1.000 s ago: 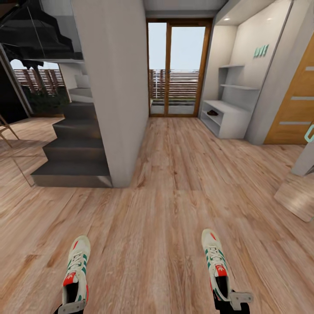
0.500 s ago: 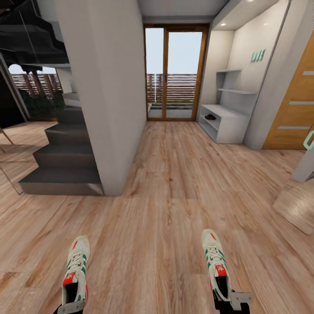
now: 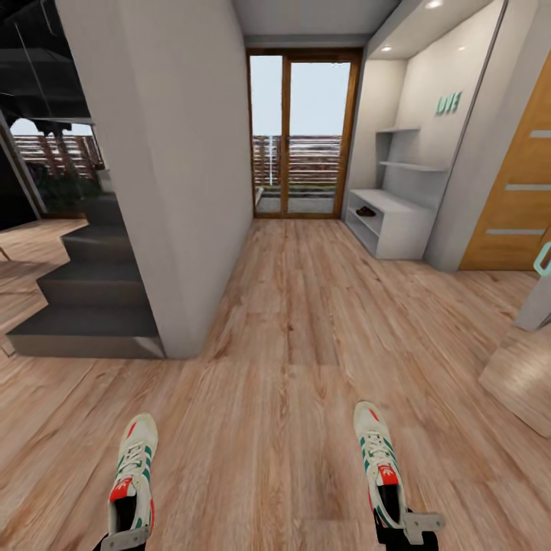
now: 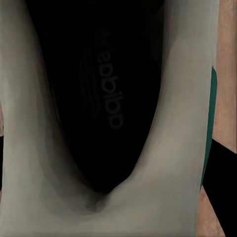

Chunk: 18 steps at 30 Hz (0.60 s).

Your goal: Pick up the two gym shoes and the two sandals from the corridor floor and place them onto the hallstand (shoe rack) in the corridor, making sure they are on the rack and not on the floor. Arrange them so the two gym shoes are next to each other and the two sandals are next to each other.

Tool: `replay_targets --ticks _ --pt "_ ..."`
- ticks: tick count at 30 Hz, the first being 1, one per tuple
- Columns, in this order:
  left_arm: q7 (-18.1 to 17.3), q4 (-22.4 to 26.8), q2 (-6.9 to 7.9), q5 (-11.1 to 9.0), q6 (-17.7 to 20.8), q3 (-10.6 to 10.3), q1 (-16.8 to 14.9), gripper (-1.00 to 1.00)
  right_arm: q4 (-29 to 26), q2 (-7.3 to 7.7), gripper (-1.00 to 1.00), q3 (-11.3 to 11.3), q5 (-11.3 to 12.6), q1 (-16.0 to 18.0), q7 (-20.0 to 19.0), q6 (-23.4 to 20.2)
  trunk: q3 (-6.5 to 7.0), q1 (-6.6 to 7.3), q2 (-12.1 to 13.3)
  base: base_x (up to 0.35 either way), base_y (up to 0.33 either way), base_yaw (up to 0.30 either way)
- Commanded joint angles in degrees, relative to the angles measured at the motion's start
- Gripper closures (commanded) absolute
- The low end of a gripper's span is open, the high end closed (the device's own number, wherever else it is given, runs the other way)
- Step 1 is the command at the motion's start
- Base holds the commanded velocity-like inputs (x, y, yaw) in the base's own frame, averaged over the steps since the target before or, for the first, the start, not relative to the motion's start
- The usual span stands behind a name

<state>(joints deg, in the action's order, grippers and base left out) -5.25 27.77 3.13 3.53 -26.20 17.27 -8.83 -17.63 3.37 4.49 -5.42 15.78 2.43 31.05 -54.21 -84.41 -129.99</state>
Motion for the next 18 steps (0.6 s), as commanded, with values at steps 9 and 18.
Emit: replay_targets --ticks 9,18 --pt "-0.5 0.0 0.03 0.1 -0.2 0.5 0.0 1.0 0.0 -0.03 1.0 0.3 -0.6 0.0 0.1 0.1 -0.03 -0.02 0.0 0.277 -0.205 0.0" --pt "-0.5 0.0 0.03 0.1 -0.2 0.5 0.0 1.0 0.0 -0.03 1.0 0.3 -0.6 0.0 0.1 0.1 -0.03 -0.02 0.0 0.288 -0.196 0.0"
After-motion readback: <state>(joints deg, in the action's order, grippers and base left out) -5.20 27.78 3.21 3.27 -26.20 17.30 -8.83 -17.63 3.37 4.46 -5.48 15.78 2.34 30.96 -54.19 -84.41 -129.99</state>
